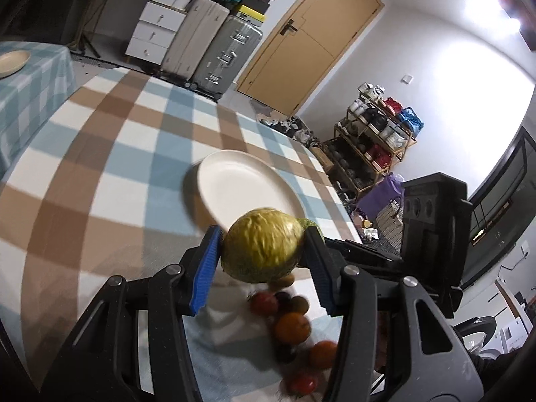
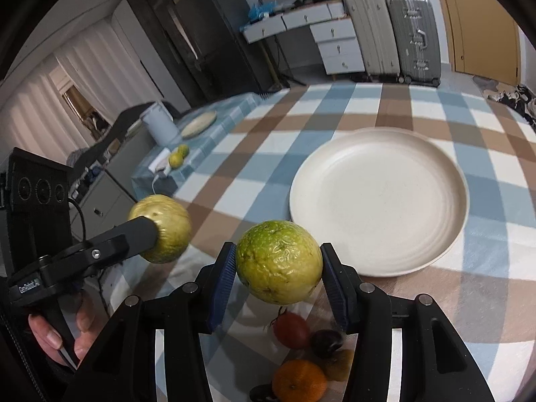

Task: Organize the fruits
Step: 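Lift both held fruits and carry them over the cream plate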

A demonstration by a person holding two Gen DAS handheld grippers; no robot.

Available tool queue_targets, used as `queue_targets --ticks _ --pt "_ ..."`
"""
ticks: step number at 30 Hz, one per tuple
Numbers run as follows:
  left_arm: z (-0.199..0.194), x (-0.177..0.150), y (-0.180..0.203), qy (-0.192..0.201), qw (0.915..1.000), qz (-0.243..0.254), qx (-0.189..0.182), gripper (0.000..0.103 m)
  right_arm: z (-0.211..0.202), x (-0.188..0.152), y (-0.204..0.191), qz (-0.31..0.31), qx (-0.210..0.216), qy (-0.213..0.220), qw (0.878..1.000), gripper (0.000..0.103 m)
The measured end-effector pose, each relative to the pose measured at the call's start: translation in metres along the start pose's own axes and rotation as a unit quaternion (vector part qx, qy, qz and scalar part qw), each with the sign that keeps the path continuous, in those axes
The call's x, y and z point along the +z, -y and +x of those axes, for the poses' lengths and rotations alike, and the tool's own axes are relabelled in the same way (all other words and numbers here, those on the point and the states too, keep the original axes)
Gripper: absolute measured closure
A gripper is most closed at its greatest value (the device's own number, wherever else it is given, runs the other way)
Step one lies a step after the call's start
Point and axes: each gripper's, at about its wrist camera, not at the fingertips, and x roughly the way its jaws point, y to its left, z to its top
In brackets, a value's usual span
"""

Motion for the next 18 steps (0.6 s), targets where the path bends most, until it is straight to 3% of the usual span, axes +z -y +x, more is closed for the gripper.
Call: queue_targets --ticks 2,7,9,11,13,16,18 --pt "0.008 0.009 0.005 -0.003 1.0000 0.004 -0.005 0.071 -0.008 0.005 0.004 0.001 0.000 0.015 1.000 0.052" --pt "0.043 0.023 0.010 -0.037 0.9991 0.008 -0.017 0.072 -0.020 0.017 0.021 0.018 0.005 0.040 0.999 0.052" --pt "0.056 0.022 0.008 -0.057 0.9977 0.006 -0.037 0.072 -0.012 0.017 0.029 0.024 0.001 0.027 0.999 0.052" --pt "0.065 0.017 0.002 -0.061 0.9981 0.012 -0.004 0.072 -0.004 0.013 0.033 0.023 0.003 0.021 1.000 0.052" --pt "0.066 0.013 -0.007 -0.075 0.9972 0.000 -0.009 0.073 0.003 0.008 0.039 0.038 0.004 0.016 0.999 0.052" --pt "0.049 0.007 -0.013 -0.060 0.9980 0.013 0.017 0.072 0.001 0.004 0.042 0.041 0.018 0.032 0.998 0.052" --pt "0.033 0.006 -0.020 -0.056 0.9978 0.016 0.032 0.063 0.003 0.001 0.042 0.038 0.022 0.033 0.998 0.052"
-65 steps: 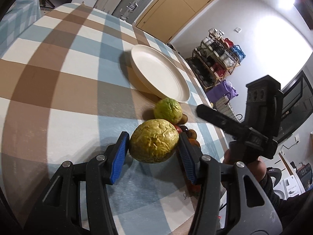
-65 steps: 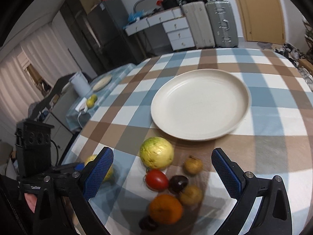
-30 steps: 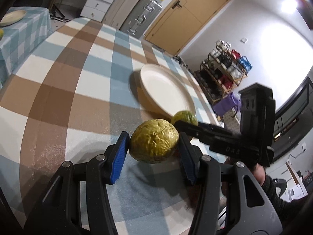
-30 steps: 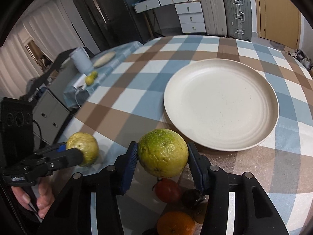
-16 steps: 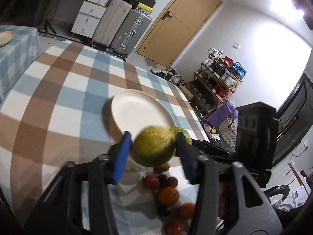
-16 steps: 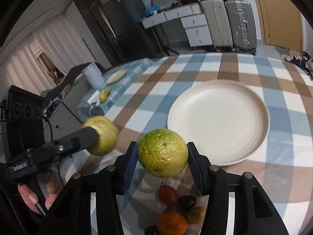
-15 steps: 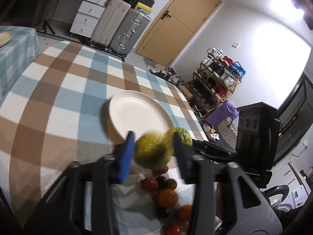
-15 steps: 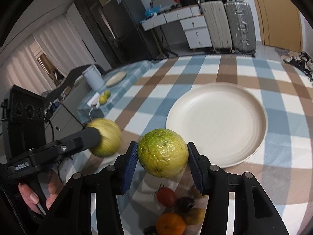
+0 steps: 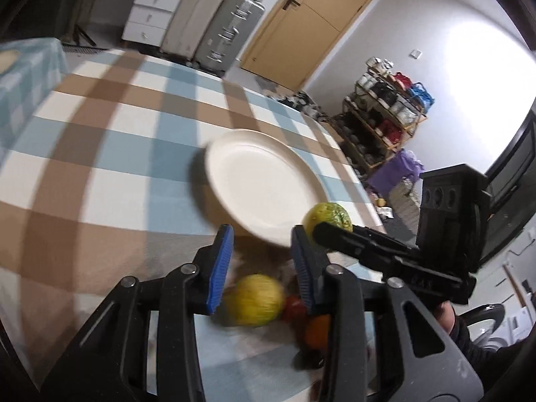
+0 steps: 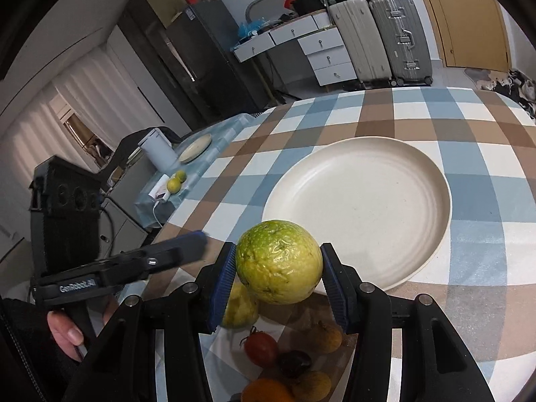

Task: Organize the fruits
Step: 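Lift both held fruits and carry them over the cream plate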

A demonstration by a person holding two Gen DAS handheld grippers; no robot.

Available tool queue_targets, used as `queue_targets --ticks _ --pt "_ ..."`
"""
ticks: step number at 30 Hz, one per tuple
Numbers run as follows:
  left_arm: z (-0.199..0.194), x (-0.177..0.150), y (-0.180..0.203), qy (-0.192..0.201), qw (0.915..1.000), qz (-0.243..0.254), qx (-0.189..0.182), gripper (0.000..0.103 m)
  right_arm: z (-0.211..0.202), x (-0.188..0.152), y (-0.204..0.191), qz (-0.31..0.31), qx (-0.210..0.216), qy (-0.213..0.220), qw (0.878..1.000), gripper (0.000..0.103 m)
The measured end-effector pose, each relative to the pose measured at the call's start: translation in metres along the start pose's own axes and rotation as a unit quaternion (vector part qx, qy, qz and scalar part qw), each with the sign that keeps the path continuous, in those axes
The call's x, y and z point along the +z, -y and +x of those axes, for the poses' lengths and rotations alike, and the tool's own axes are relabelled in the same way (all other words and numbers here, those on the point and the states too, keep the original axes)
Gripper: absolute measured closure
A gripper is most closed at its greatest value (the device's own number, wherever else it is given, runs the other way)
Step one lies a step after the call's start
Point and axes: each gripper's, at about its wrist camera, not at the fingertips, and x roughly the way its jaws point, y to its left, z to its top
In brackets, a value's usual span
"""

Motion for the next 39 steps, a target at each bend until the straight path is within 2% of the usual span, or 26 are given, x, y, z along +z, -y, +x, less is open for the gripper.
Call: queue_targets --ticks 2,4,8,11,14,20,22,24,25,26,30,33,39 --pt "-0.012 -0.005 -0.011 -0.001 0.9999 -0.003 0.010 0.039 0.004 -0.002 0.003 0.001 0.000 -0.005 1.000 0.052" --pt "-0.023 -0.012 -0.020 0.001 0.9992 -0.006 0.039 0.036 0.006 -0.004 0.007 0.004 -0.002 -0.006 1.000 0.052" --pt "-0.019 -0.031 -0.020 -0.046 0.9989 0.001 0.006 0.036 0.003 -0.005 0.012 0.009 0.001 0.001 1.000 0.052" --pt "-0.008 -0.045 -0.008 -0.066 0.9976 0.020 -0.005 0.036 0.001 -0.007 0.014 0.012 0.000 0.004 1.000 0.052" --pt "0.006 -0.050 0.000 -0.080 0.9963 0.030 -0.008 0.036 -0.001 -0.010 0.013 0.015 0.000 0.005 1.000 0.052" --pt "0.033 -0.053 0.003 -0.093 0.9946 0.045 0.010 0.036 -0.007 -0.014 0.015 0.016 -0.002 0.009 1.000 0.052" --pt "0.042 -0.053 0.003 -0.094 0.9942 0.048 0.015 0.036 -0.009 -0.015 0.016 0.017 -0.005 0.010 1.000 0.052" --pt "0.048 -0.052 0.003 -0.094 0.9942 0.049 0.013 0.044 -0.010 -0.016 0.018 0.017 -0.005 0.011 1.000 0.052" --pt "0.051 -0.051 0.002 -0.096 0.9941 0.050 0.012 0.055 -0.011 -0.017 0.018 0.016 -0.006 0.012 1.000 0.052" --pt "0.053 -0.051 0.002 -0.098 0.9939 0.049 0.003 0.059 -0.012 -0.018 0.019 0.016 -0.006 0.013 1.000 0.052" --pt "0.056 -0.047 0.004 -0.100 0.9933 0.058 0.004 0.060 -0.012 -0.019 0.020 0.018 -0.006 0.012 1.000 0.052" --pt "0.048 -0.041 0.007 -0.083 0.9948 0.058 0.001 0.060 -0.013 -0.019 0.021 0.017 -0.006 0.014 1.000 0.052" --pt "0.033 -0.005 0.016 -0.044 0.9960 0.077 0.009 0.060 -0.015 -0.009 0.026 0.016 0.001 0.020 1.000 0.052"
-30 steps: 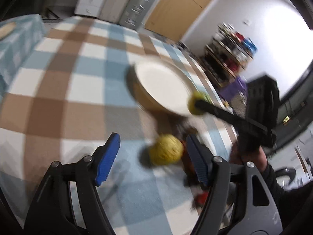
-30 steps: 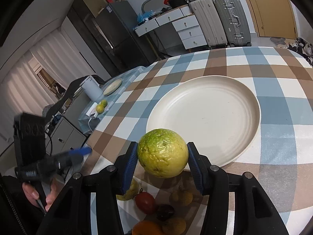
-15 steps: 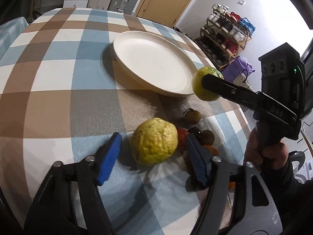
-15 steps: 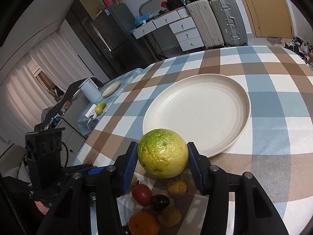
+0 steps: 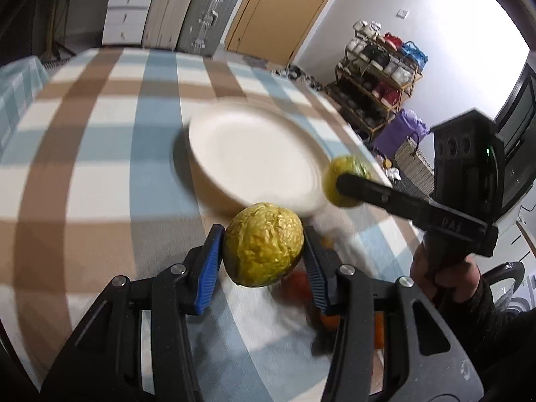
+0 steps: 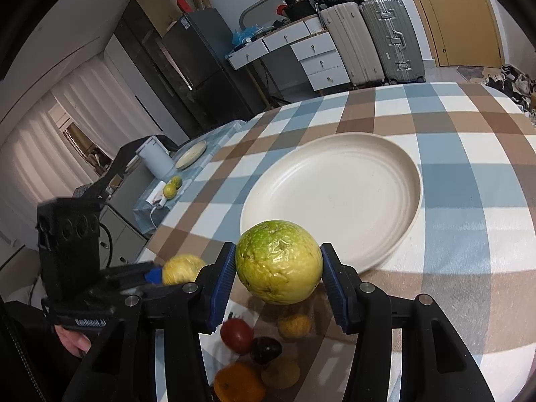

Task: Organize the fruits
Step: 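Lift both held fruits and carry them over the cream plate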

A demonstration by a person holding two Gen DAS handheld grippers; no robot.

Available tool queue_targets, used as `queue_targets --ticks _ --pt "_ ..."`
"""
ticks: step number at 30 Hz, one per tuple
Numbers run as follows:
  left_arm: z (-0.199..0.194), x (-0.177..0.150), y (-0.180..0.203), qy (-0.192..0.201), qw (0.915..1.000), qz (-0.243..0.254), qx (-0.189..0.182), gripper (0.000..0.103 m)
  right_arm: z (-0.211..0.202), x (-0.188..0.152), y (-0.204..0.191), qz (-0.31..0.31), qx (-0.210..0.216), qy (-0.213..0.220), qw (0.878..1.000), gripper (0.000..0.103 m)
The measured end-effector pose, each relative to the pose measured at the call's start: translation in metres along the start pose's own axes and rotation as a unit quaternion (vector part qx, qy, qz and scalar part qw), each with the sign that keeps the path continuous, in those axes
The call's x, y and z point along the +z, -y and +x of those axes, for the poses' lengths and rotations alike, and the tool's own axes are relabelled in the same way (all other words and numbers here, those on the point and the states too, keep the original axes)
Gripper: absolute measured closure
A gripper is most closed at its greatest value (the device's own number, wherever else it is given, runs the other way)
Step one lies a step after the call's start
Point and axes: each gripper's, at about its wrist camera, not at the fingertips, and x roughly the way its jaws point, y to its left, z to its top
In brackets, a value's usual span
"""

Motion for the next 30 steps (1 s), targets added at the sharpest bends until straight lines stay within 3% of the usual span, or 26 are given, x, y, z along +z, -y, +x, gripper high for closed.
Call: queue_targets --ticks 9,16,30 --pt "0.007 0.084 0.015 0.034 0.9984 0.044 0.012 0.059 -0.009 0.053 0.008 -0.019 0.007 0.031 0.999 0.052" --pt "0.045 0.135 0.023 0.026 0.9981 0.055 0.000 0.059 -0.008 0.091 0.025 -0.020 0.000 0.056 0.998 0.052" --pt "0.137 0.144 -0.006 -0.023 0.9983 0.050 0.019 0.059 0.068 0.109 0.070 -0.001 -0.012 -0.001 1.000 0.052"
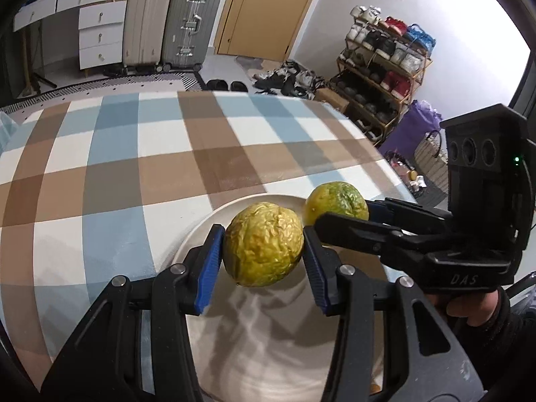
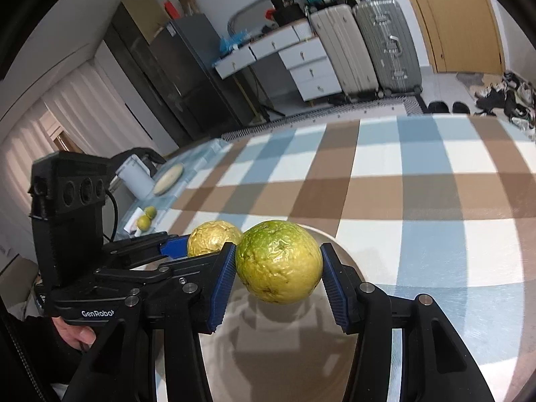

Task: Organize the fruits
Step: 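Lift both held fruits and carry them over the cream plate, then lower both fruits onto the plate and open both tools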

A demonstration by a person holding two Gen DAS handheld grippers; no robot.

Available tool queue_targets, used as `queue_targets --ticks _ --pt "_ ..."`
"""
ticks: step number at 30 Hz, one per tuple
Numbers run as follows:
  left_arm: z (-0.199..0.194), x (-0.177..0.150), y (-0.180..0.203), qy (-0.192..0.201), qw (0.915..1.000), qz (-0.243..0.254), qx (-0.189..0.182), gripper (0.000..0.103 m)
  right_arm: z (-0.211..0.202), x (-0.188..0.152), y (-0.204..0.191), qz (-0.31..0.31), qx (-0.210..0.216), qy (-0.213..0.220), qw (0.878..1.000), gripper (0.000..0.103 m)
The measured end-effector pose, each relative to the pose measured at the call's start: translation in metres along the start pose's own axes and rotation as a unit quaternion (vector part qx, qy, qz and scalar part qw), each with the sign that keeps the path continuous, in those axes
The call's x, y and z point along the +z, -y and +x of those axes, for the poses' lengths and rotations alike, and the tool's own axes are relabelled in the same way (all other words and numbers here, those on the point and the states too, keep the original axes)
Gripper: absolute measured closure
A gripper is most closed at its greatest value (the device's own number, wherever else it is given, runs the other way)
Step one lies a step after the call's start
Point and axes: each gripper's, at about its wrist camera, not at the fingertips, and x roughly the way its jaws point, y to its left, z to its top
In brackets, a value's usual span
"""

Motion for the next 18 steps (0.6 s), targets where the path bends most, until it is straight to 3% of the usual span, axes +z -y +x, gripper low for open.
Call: queue_targets --ticks 10,18 --pt "0.022 -0.004 -0.012 -0.005 0.9999 -0.007 0.014 0.059 0.026 -0.002 0.012 0.015 -0.004 -0.022 1.000 0.051" --pt "0.002 -0.004 -0.008 0.009 0.9992 -0.008 0.039 0.058 0.015 0.004 0.006 0.022 -0.011 -0.004 1.000 0.047"
